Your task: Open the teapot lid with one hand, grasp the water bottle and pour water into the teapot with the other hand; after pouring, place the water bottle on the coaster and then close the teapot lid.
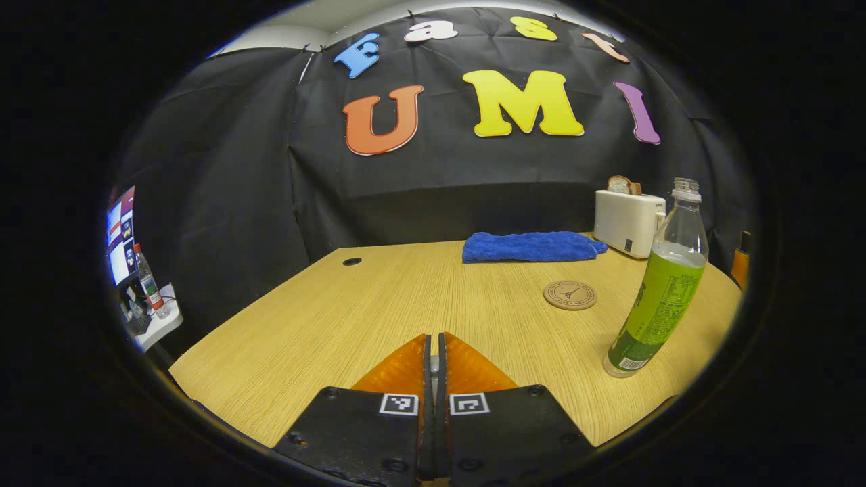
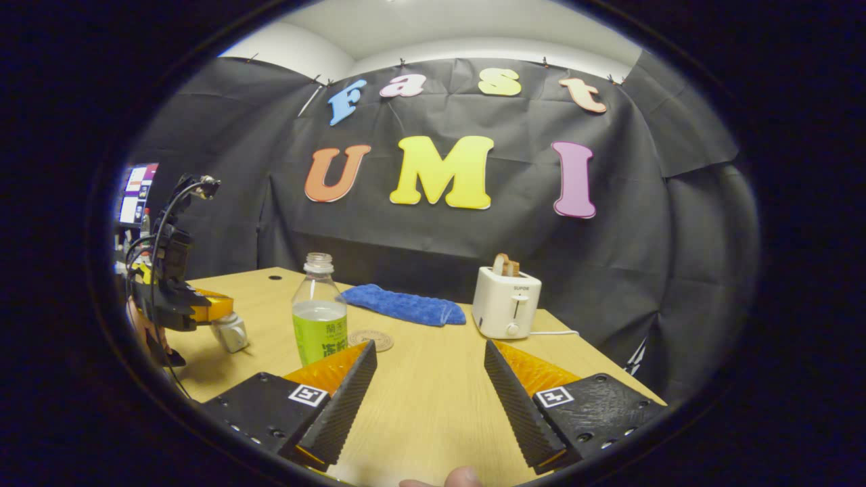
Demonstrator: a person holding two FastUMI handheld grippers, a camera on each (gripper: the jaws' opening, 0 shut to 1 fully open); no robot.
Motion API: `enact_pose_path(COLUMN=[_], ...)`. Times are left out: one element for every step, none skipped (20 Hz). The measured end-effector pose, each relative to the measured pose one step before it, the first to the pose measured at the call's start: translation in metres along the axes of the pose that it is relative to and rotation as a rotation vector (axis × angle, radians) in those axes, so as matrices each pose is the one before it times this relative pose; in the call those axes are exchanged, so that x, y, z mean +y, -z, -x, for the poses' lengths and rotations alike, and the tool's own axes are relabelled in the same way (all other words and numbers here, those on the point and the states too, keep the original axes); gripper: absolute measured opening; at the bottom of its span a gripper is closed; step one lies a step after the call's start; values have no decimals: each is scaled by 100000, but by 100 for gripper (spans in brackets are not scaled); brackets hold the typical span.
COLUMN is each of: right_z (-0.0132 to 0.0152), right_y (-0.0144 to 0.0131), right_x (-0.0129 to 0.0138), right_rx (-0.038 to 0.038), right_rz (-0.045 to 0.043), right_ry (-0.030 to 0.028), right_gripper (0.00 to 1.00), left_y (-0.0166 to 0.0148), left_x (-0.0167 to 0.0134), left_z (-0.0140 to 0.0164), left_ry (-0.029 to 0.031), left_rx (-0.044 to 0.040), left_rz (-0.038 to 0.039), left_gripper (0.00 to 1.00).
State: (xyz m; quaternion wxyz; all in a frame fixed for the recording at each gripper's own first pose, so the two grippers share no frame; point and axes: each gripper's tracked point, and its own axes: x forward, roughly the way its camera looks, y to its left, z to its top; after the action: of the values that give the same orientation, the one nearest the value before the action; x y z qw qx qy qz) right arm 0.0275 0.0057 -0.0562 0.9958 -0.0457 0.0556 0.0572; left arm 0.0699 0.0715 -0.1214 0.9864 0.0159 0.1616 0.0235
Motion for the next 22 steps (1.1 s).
enact_pose_path(right_z=[-13, 77, 3, -48, -49, -126, -226, -443, -556, -563, -572, -691, -718, -782, -721, -540, -379, -270, -318, -309, -266, -294], right_y=[-162, -14, -15, 176, 123, 278, 233, 435, 528, 428, 263, 179, 129, 164, 86, 194, 50, 35, -79, 91, -119, 52], right_x=[432, 600, 732, 763, 917, 772, 846, 753, 717, 549, 374, 456, 236, 115, 120, 158, 242, 244, 213, 174, 123, 166], right_rx=[-247, -301, -14, 347, 262, 323, 331, 1127, 1824, 1437, 1228, 906, 448, 767, 668, 217, 207, -4, 306, -78, -206, -209], right_rz=[-283, -503, -761, -882, -747, -563, -802, -1108, -881, -890, -845, -400, 177, 436, -124, -260, -6, 312, 279, 226, 329, 416], right_ry=[-1833, -2320, -2681, -2965, -3279, -2870, -2804, -2216, -1871, -1294, -706, -494, -158, 428, 174, 142, 76, 526, -66, 286, 147, 382], right_gripper=[95, 95, 95, 95, 95, 95, 95, 95, 95, 95, 96, 96, 96, 96, 98, 96, 96, 95, 95, 95, 94, 94], left_y=[-525, -452, -429, -551, -465, -501, -425, -319, 50, -102, -330, -159, -37, -77, -282, -361, -481, -286, -240, -167, -83, -182], left_x=[46, 75, -11, -161, -157, -68, 74, -45, -27, -61, -18, -173, -168, -108, 176, -55, -46, 271, 227, 229, 410, 484], left_z=[278, 323, 251, 355, 512, 399, 377, 354, 349, 399, 386, 313, 296, 375, 218, 170, 152, 176, 89, 115, 104, 101], left_ry=[390, 485, 1088, 1231, 611, 463, 279, 424, 511, 266, 328, 762, 300, 236, -121, 558, 4, -360, -106, -122, -432, -668], left_rx=[-1332, -1458, -1254, -1111, -1196, -1292, -1639, -630, -621, -484, -1048, -619, -93, -400, -786, -1283, -1439, -968, -693, -580, -307, -396], left_rz=[292, 439, 1096, 1265, 855, -51, 88, -33, 34, 355, 777, 586, 297, 85, 189, 101, 84, 174, 737, 820, 699, 280], left_gripper=[3, 2, 2, 3, 3, 2, 3, 2, 2, 2, 2, 3, 2, 3, 2, 3, 3, 3, 2, 2, 3, 2])
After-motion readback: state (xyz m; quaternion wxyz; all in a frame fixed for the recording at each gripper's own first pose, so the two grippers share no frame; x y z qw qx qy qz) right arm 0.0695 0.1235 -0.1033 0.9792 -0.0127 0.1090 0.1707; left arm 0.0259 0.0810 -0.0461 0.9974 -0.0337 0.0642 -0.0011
